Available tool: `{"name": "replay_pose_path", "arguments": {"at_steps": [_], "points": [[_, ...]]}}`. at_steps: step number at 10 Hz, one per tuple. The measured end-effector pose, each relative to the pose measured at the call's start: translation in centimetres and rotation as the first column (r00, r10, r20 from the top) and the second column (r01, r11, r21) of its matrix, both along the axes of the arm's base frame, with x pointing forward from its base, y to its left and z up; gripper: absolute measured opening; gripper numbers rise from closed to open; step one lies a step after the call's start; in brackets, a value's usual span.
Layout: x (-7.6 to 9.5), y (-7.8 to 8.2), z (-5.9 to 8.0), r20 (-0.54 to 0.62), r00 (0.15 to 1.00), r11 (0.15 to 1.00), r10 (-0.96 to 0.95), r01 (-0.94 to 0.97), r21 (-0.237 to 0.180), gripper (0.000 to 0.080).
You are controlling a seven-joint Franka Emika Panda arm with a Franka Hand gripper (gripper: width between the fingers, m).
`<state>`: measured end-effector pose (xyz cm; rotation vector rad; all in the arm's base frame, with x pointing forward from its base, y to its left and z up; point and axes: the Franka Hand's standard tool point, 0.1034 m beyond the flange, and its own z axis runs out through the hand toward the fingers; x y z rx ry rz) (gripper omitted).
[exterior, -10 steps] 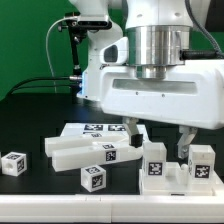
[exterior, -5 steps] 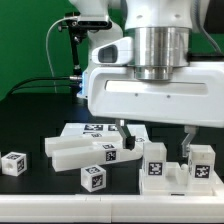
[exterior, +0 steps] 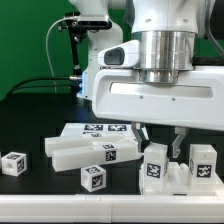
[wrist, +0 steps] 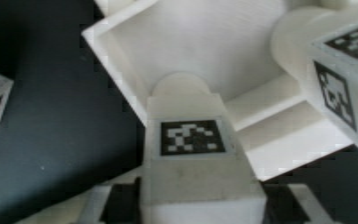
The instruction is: Assemble chair
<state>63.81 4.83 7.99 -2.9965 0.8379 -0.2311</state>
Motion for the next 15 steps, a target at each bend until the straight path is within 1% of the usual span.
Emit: {"name": "replay_pose_path", "arguments": {"at_steps": [2, 3, 4, 5, 6, 7, 8, 9, 10, 11, 12, 13, 14, 15], "points": [[0.1, 0.0, 0.0, 0.001, 0.981, 0.98, -0.195, 0.195, 0.029, 0.0282], [0.3, 0.1, 0.0, 0.0, 0.936, 0.935, -0.352, 0.351, 0.05, 0.0282], [0.4, 0.2, -0.1, -0.009, 0.865, 0.862, -0.502, 0.502, 0.071, 0.0282], [0.4, 0.5, -0.1, -0.027, 0.739, 0.733, -0.673, 0.672, 0.103, 0.0282], [0.5, 0.5, 0.1, -0.047, 0.608, 0.598, -0.792, 0.79, 0.136, 0.0282], [0.8, 0.7, 0.3, -0.075, 0.489, 0.473, -0.869, 0.866, 0.165, 0.0282], [0.9, 0.7, 0.3, -0.102, 0.37, 0.349, -0.923, 0.92, 0.18, 0.0282], [0.9, 0.7, 0.3, -0.107, 0.337, 0.315, -0.936, 0.932, 0.182, 0.0282], [0.9, 0.7, 0.3, -0.103, 0.356, 0.334, -0.929, 0.925, 0.181, 0.0288], [0.8, 0.6, 0.4, -0.091, 0.461, 0.442, -0.883, 0.881, 0.169, 0.0288], [0.5, 0.4, 0.7, -0.091, 0.569, 0.554, -0.817, 0.819, 0.151, 0.0493], [0.7, -0.1, 1.0, -0.074, 0.669, 0.656, -0.739, 0.741, 0.147, 0.0493], [0.8, -0.8, 1.2, -0.047, 0.816, 0.807, -0.575, 0.576, 0.132, 0.0621], [0.8, -1.5, 1.4, -0.031, 0.897, 0.889, -0.44, 0.441, 0.121, 0.0641]]}}
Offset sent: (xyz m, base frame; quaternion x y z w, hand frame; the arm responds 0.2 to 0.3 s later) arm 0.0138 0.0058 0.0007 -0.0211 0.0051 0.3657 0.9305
